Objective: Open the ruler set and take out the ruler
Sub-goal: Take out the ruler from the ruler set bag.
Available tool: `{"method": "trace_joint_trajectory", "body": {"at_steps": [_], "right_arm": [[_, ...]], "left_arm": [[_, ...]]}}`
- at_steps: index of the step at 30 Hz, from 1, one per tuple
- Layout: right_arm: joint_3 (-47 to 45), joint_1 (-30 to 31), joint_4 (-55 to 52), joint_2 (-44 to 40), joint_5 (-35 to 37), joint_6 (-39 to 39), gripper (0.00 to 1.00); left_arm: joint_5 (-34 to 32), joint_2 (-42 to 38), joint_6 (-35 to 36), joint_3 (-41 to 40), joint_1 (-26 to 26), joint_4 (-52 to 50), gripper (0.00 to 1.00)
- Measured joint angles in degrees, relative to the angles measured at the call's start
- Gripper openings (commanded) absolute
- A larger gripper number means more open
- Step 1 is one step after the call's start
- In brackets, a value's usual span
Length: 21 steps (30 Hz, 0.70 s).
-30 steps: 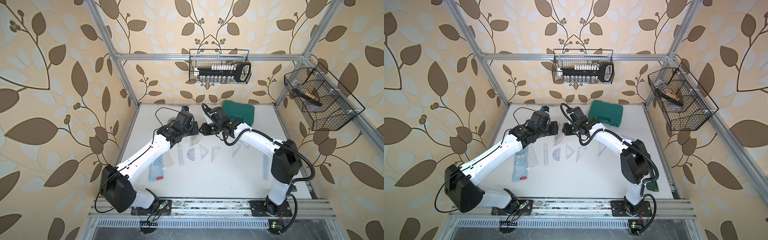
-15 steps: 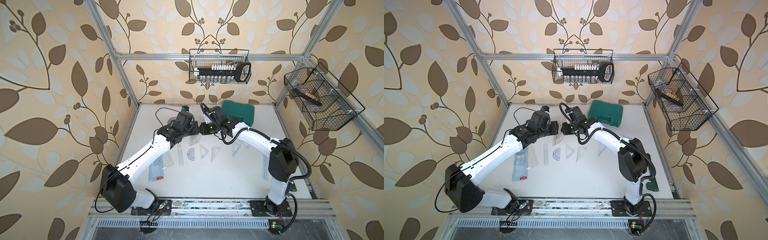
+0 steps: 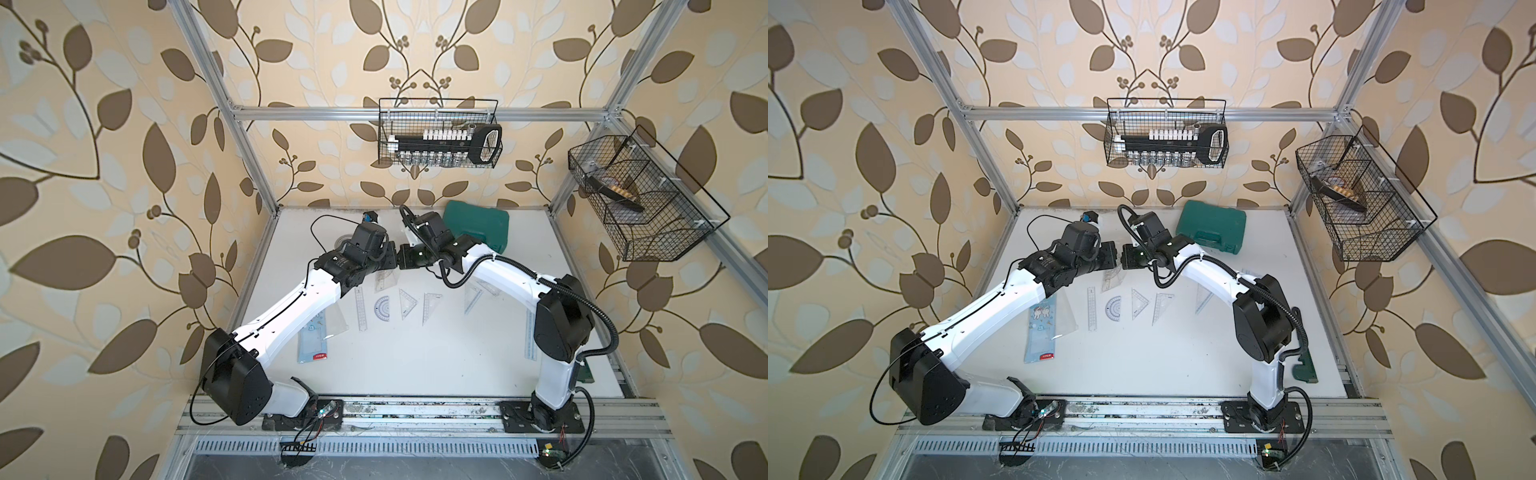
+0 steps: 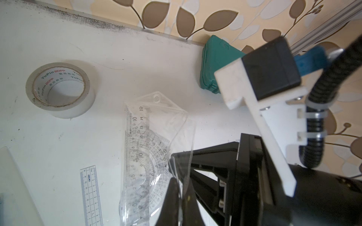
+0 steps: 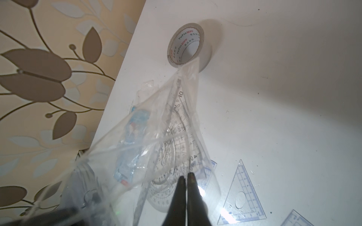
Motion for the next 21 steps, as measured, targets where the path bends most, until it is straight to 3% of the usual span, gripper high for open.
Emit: {"method": "trace_joint_trajectory", "body": {"at_steps": [21], "right_arm": [[-0.3, 0.0, 4.2, 0.0, -4.5, 3.5, 0.15]], "left_arm": [[-0.2, -0.2, -0.8, -1.9, -0.3, 1.7, 0.00]]}}
